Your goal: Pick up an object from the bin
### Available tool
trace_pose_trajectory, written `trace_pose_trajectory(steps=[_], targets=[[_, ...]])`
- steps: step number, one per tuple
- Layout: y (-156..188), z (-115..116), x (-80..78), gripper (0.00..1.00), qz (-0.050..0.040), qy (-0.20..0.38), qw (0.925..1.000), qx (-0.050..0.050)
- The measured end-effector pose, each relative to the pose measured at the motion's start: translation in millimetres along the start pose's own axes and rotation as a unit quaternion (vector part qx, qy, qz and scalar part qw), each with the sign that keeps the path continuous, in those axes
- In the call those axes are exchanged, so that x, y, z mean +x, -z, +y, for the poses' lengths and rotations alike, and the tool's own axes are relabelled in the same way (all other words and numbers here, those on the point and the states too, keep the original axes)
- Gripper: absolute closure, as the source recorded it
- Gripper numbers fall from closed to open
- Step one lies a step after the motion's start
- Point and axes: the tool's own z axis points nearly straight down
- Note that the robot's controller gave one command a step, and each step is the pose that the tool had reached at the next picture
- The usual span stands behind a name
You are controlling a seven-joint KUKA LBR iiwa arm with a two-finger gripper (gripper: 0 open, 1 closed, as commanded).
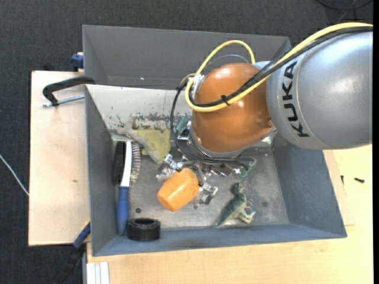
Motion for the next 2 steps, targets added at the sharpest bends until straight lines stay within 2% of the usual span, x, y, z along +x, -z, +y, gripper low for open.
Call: trace_pose_trajectory(steps=[2], targets=[[14.7, -0.5, -3.3, 1.0, 0.0023, -0.002, 1.0, -0.002]])
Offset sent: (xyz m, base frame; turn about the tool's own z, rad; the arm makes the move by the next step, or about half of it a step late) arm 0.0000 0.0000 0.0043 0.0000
